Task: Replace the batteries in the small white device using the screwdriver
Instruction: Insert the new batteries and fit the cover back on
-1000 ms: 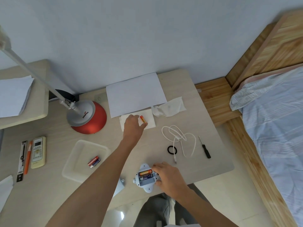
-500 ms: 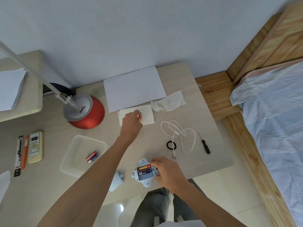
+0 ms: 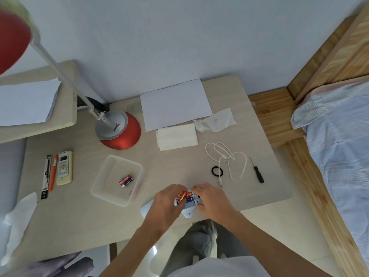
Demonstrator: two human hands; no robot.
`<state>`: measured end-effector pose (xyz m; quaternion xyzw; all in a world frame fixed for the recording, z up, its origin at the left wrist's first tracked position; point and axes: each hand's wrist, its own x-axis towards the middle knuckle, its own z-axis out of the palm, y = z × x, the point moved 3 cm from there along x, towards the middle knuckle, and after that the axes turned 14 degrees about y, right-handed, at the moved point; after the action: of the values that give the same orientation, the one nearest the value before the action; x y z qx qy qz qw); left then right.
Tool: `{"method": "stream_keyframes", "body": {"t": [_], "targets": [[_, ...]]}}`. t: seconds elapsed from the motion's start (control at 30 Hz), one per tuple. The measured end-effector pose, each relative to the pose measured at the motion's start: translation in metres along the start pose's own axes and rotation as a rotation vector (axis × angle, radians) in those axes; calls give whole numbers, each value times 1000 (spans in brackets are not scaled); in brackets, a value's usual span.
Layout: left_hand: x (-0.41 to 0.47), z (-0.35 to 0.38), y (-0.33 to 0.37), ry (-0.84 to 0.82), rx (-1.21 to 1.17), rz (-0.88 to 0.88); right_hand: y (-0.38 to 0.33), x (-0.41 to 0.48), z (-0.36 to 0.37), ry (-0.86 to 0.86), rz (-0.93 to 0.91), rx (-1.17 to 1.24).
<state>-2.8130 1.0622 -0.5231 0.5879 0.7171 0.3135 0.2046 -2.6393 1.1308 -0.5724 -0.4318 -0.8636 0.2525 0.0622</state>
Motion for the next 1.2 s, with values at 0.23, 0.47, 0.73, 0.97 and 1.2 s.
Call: {"method": "stream_keyframes", "body": {"t": [0.23,0.47,0.73,0.97,1.2], "targets": [[-9,20,-8,-75,11,73,2,0,1,0,5,-25],[-10,25,-15,-125,-5,95,0,-2,1,9,-18,-13],[-5,31,-19,-203,-27,70,-1,-1,0,-6,-30,7],[0,34,-23,-234,-55,85,4,5,0,-52,-38,-4],[4,39,-25,-261,-34,83,9,5,2,-56,-39,-6]]}}
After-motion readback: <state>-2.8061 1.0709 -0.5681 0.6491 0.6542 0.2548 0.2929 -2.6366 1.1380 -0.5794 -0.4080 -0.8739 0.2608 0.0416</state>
